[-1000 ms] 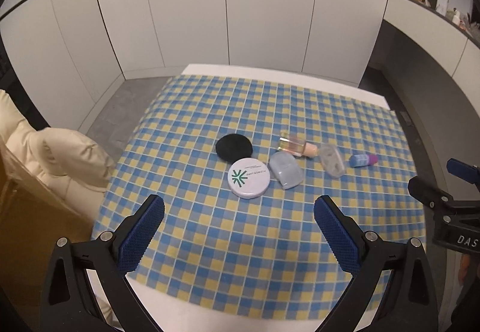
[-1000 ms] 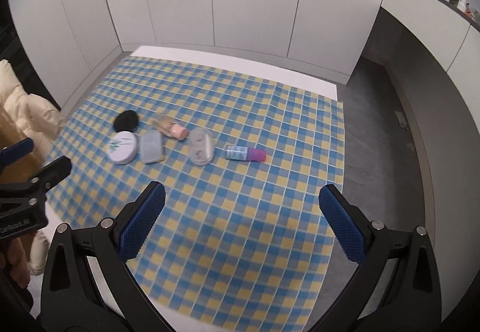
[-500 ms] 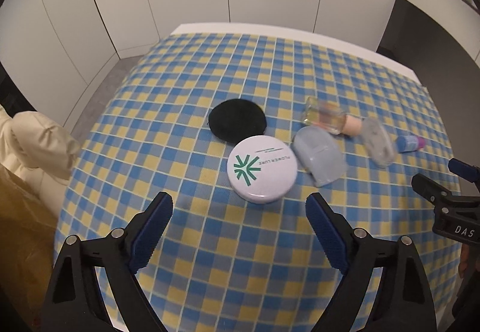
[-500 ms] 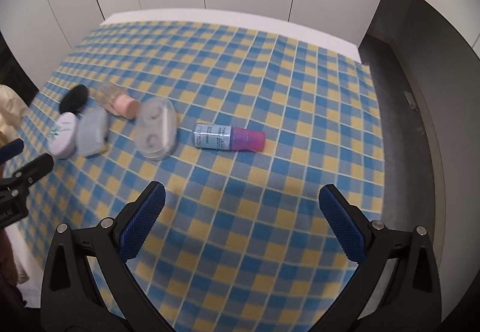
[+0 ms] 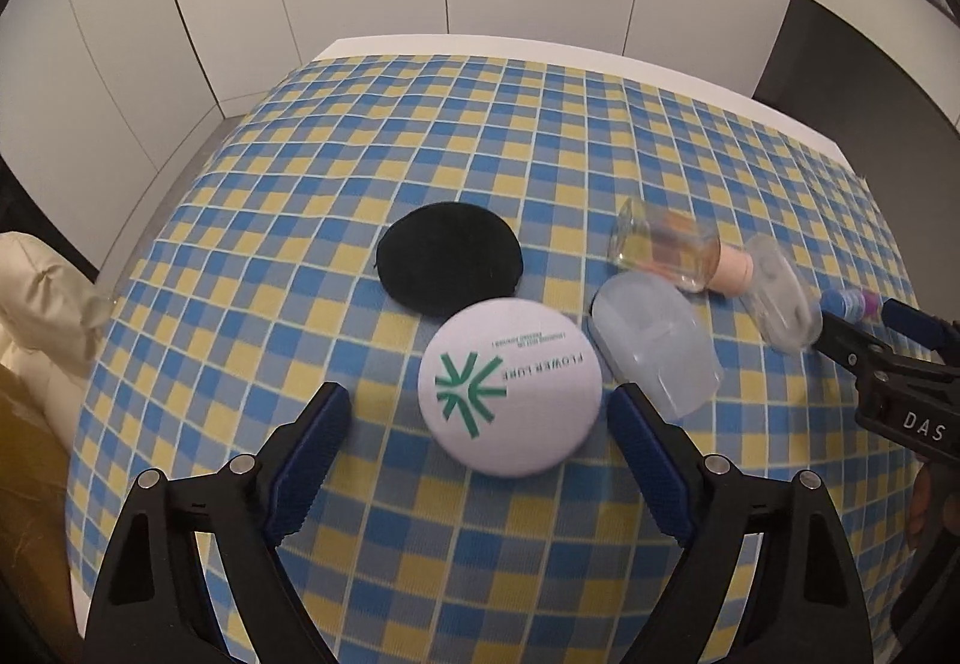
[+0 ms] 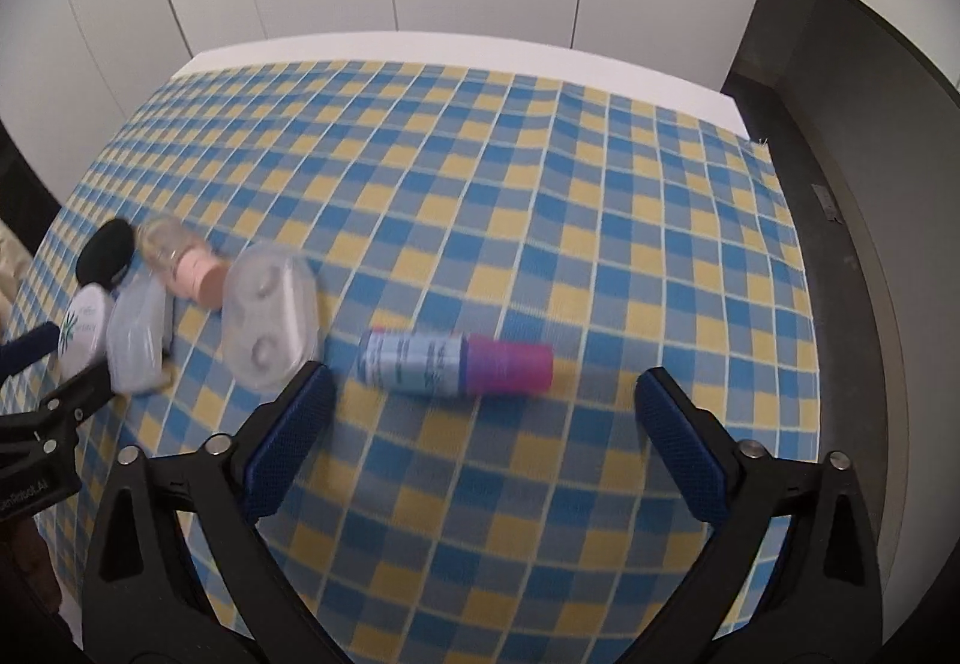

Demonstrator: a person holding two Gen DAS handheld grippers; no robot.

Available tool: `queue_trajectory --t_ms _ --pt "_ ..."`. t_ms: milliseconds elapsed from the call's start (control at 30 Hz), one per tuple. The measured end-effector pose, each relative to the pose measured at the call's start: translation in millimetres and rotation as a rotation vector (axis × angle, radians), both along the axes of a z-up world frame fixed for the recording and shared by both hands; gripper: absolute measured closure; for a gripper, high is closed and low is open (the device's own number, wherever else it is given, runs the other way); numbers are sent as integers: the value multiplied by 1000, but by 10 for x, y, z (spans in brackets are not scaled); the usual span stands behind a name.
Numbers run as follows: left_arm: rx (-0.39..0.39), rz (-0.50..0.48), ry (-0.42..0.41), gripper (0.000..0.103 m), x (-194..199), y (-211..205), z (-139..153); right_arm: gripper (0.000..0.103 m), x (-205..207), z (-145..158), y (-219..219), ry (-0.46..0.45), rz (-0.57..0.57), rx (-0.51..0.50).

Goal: Organize objects
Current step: 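Grasp the white FLOWER LURE compact with the left tool while the right tool grasps the blue-pink spray bottle, then lift the compact and spray bottle off the tablecloth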

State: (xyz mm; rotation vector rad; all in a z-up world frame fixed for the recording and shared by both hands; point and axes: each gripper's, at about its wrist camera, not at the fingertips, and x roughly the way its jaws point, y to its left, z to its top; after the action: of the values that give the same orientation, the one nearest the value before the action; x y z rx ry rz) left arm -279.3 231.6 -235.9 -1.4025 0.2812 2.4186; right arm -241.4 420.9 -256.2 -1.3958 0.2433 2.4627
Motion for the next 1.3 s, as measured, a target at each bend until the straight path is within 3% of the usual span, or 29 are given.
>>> queue_trajectory --t_ms 100,200,567,967,1300 --pt "6 -2 9 27 -50 17 20 18 -19 20 3 15 -10 7" --pt "8 -8 12 45 -65 49 65 43 -29 49 -24 22 -3 14" --pt "25 19 -16 45 20 -96 336 43 90 303 -158 21 25 7" --pt "70 -1 11 45 374 -196 1185 43 437 1200 -384 48 46 -21" --pt "125 -35 20 45 828 -235 1732 43 782 1742 -763 92 81 -61"
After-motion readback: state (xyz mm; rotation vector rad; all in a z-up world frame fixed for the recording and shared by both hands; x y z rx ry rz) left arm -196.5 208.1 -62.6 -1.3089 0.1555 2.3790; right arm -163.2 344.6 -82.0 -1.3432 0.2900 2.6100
